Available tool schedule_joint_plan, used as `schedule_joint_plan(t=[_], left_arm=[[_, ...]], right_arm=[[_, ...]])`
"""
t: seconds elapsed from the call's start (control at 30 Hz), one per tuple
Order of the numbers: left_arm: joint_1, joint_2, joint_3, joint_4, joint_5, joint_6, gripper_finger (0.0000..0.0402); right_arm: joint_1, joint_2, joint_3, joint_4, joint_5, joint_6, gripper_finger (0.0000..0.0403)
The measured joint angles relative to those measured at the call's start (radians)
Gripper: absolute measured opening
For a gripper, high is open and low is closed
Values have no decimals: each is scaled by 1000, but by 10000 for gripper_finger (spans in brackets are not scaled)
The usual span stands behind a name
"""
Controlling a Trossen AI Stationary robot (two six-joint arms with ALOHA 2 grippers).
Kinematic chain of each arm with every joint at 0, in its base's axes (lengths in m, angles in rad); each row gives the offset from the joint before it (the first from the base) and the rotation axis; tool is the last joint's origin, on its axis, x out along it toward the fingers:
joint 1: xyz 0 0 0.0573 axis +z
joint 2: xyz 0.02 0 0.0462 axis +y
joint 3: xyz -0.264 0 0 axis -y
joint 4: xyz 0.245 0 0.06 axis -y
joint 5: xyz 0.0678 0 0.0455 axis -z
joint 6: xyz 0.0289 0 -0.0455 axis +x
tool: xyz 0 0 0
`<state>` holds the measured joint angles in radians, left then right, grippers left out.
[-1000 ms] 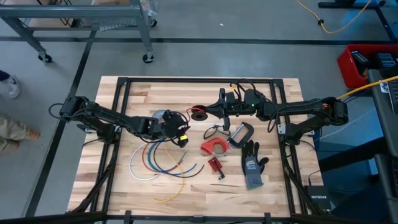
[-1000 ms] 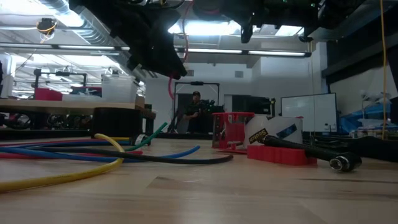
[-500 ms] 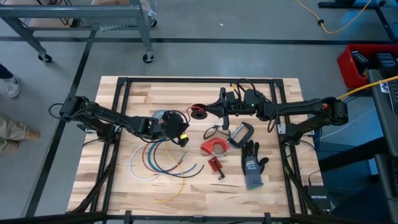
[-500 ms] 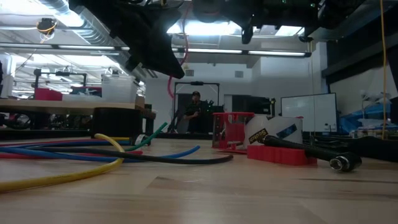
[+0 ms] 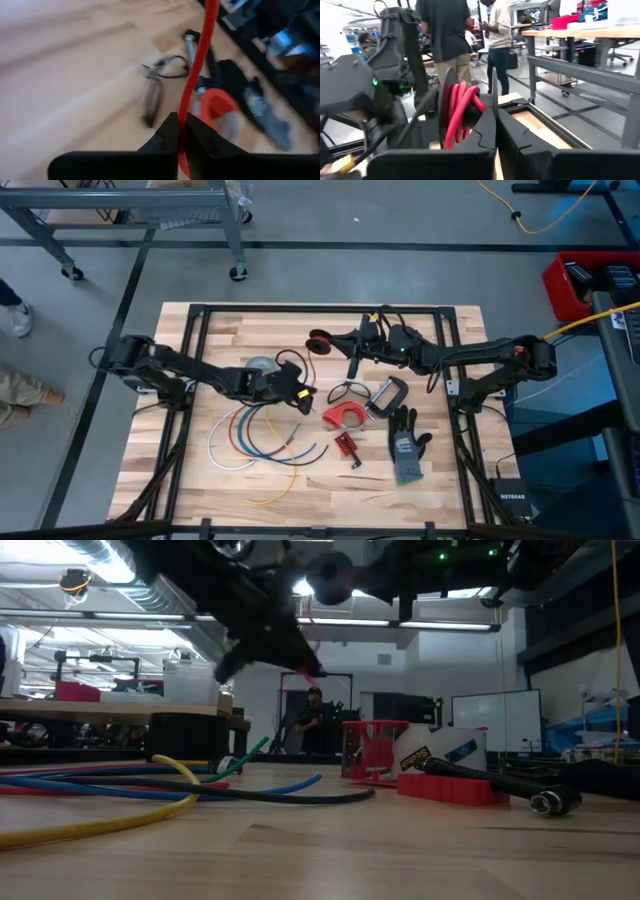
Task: Coil cords
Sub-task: Coil the red wire onto the spool
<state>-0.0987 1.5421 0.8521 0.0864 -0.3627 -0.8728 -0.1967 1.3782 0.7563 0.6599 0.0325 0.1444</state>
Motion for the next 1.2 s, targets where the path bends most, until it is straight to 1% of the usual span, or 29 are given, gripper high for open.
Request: schedule_joint_plan(t=[0.1,0.2,0.3,0.37,0.5,0.63,0.8,0.97,1.07,1.2], left_arm=[[18,61,0,99,78,-55,2],[29,110,0,201,128,-91,2],[31,134,0,292,170,-103,1],[30,138,11,318,196,-119,1],[33,138,60,314,258,-126,1],[49,138,99,313,320,-140,1],[68,138,134,293,324,-160,0],[69,138,160,242,322,-185,0],[68,138,165,236,322,-211,0],[68,138,165,226,340,-243,0]], right_arm=[[0,3,0,-6,26,-3,3],[1,3,0,-11,64,-27,2],[1,3,0,-16,109,-52,2],[1,3,0,-42,145,-66,2],[1,3,0,-61,176,-75,1],[15,3,0,-64,165,-75,1],[56,3,0,-119,170,-102,1],[75,3,0,-211,211,-105,1],[74,15,0,-236,209,-105,1],[77,48,0,-254,180,-95,1]])
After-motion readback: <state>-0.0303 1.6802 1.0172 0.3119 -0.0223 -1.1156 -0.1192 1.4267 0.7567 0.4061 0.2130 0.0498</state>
